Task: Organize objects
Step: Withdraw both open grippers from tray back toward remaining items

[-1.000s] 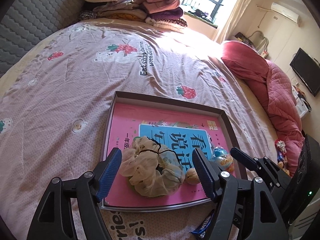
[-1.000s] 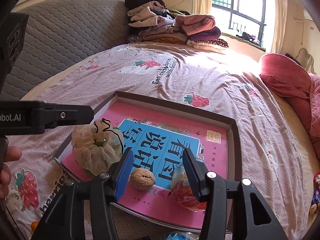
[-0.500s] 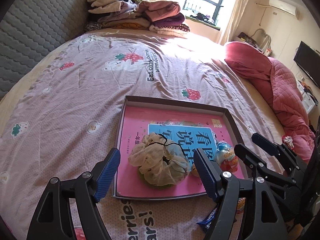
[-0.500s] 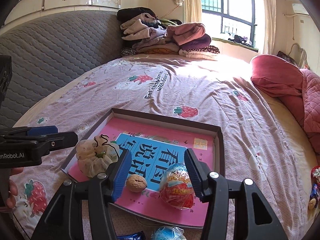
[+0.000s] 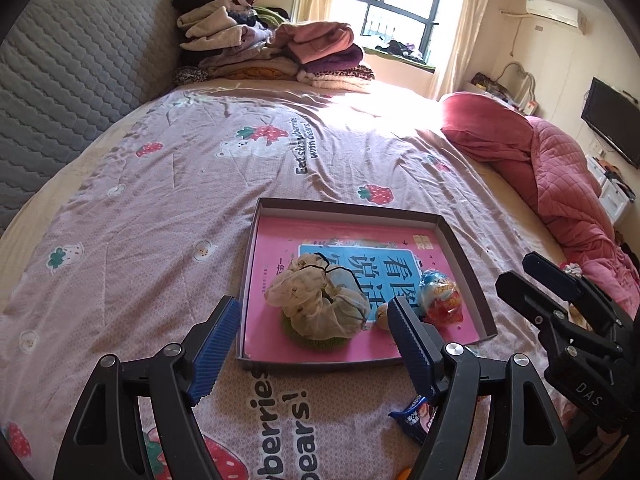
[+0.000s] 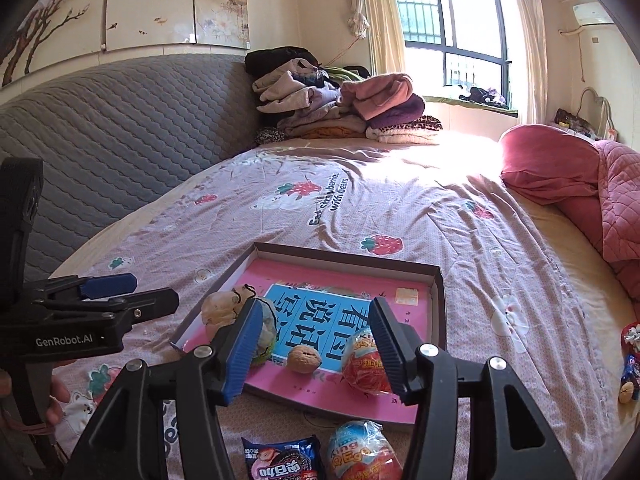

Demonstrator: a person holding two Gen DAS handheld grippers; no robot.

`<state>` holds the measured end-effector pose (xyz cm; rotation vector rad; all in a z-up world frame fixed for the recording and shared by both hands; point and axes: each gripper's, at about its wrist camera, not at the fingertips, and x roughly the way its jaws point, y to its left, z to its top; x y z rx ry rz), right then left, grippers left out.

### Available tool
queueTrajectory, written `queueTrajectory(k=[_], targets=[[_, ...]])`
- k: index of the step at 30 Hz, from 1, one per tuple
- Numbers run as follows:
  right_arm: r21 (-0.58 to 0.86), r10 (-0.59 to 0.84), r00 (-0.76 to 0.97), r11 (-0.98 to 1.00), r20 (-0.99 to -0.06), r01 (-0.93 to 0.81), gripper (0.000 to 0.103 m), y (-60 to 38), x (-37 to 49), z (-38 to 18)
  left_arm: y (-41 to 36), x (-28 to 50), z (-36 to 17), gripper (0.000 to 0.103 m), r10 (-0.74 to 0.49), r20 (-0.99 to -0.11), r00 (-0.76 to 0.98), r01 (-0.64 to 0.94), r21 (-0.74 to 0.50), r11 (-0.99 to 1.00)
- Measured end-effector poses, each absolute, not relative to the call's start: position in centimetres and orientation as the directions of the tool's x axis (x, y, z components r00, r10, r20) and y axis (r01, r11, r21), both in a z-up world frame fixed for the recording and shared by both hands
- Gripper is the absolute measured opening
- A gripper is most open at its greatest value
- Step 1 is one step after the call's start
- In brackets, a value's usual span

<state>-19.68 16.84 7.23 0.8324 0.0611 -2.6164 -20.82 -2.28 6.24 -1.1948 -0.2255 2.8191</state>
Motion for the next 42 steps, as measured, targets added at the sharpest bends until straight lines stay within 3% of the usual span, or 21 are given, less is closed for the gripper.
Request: queueTrajectory(k=[17,42], targets=[[0.107,-0.367,-0.778,-0.924,-0.509,0.366,0.055,19.6,-15.0,9.5,-1.8,-15.2,6.9,0.077,0.116,-0.685,-0.719,-0.022,-0.144,-0.989],[0.085,-0.341,-0.774,-0.932,-0.533,0.352,0.056,21.8,-12.4,9.2,1.1,-11.0,5.6,0.077,0.141,-0.694,-0.706,-0.071,-0.128,-0.989]])
